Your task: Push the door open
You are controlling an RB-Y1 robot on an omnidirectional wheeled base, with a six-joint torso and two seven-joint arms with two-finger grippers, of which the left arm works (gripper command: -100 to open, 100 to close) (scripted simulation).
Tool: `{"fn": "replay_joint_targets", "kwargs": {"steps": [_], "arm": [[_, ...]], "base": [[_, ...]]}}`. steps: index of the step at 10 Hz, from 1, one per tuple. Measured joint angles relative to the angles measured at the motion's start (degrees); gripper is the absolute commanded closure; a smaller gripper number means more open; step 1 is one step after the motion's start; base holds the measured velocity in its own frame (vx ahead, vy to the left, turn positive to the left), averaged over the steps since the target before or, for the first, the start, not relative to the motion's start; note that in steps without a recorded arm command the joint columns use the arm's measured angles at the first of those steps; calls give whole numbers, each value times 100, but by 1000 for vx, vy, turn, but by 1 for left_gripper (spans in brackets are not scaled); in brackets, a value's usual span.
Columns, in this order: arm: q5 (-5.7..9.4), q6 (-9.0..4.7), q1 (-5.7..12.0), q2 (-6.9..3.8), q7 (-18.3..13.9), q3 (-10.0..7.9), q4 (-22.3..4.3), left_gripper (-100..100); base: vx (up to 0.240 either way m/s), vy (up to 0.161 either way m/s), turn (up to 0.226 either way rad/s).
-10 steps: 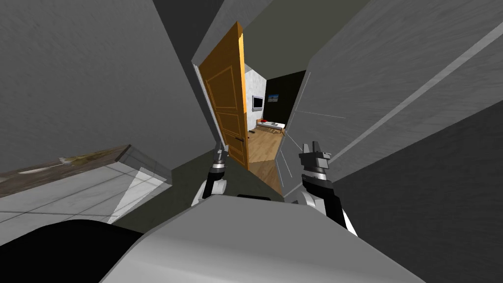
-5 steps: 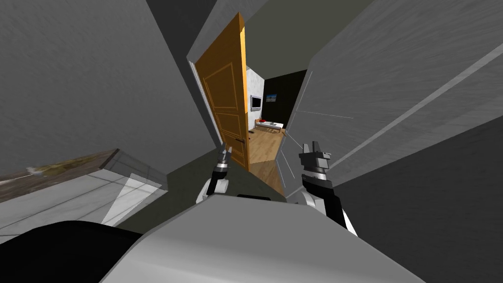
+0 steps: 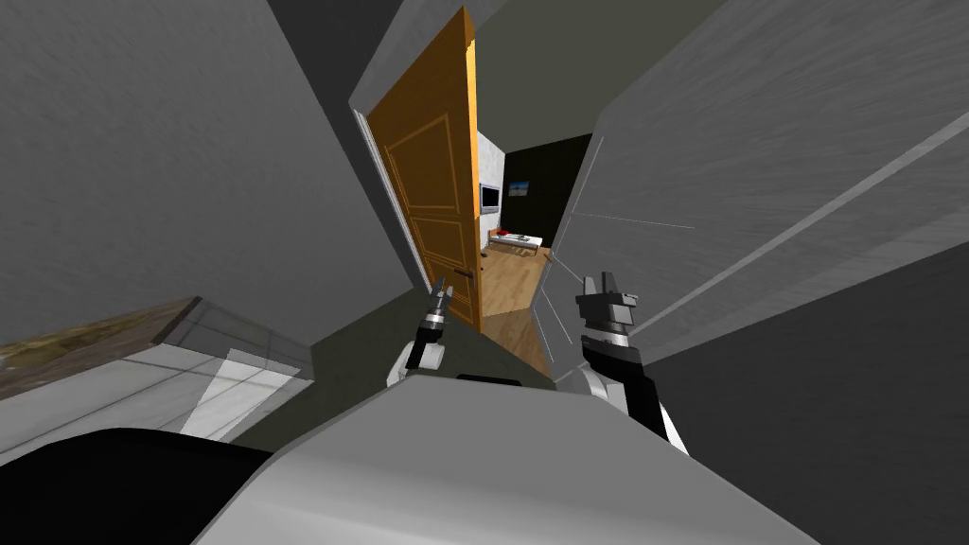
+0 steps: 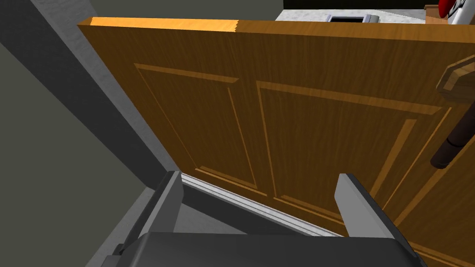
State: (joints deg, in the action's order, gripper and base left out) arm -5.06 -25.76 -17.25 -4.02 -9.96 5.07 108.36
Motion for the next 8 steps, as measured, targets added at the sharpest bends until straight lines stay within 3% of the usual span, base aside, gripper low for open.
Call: {"fn": "replay_joint_targets", "kwargs": {"steps": [1, 3, 6, 8], "arm": [[2, 16, 63, -24, -5, 23, -139, -100], [-9, 184, 240, -67, -9, 118, -408, -100], [-32, 236, 350, -79, 10, 249, -772, -100], [-40, 369, 483, -95, 9, 315, -961, -100]], "base": [[83, 135, -130], [86, 140, -102], [52, 118, -76], [54, 132, -85]]}}
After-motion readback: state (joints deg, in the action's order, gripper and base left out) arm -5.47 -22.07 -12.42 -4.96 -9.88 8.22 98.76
